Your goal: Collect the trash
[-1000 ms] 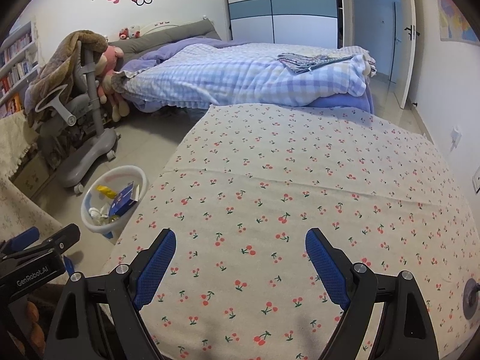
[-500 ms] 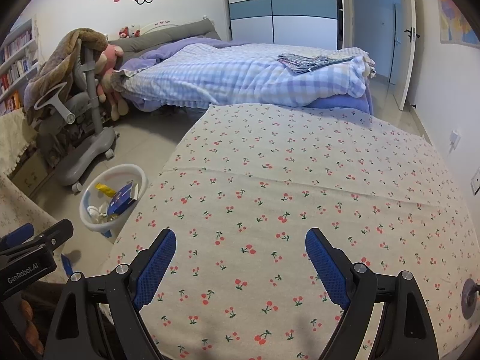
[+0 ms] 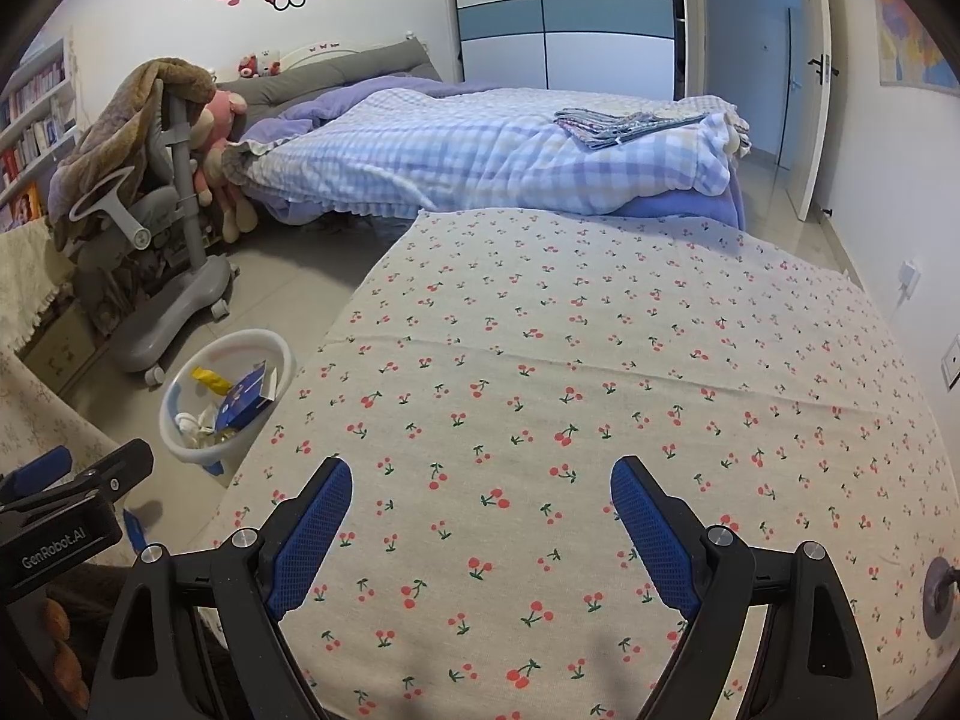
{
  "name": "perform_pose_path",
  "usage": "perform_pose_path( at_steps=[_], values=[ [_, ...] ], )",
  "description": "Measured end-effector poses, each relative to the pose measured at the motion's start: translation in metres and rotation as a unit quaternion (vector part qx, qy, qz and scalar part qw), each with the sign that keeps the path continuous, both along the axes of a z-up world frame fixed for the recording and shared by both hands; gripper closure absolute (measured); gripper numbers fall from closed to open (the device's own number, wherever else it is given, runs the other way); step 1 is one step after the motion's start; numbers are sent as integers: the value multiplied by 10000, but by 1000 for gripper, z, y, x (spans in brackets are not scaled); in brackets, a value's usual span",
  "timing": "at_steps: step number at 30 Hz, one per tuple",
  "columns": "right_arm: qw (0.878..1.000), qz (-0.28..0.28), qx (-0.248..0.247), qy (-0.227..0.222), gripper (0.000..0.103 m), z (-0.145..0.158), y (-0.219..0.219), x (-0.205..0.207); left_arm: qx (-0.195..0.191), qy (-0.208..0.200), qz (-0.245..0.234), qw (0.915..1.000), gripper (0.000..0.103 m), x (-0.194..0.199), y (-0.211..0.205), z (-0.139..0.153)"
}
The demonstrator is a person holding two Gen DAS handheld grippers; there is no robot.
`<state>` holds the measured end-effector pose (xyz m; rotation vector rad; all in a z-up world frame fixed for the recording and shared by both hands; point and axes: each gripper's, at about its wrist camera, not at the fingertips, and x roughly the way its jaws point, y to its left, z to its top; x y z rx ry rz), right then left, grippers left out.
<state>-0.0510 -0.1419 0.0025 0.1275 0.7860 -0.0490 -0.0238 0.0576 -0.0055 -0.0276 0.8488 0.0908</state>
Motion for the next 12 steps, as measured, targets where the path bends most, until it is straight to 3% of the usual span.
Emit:
perform_pose_path(
  at_steps=[12],
  values=[
    [10000,-9,-8,3,13,0,-1,0,-79,45,-41,10000,1,1,-1,0]
  ],
)
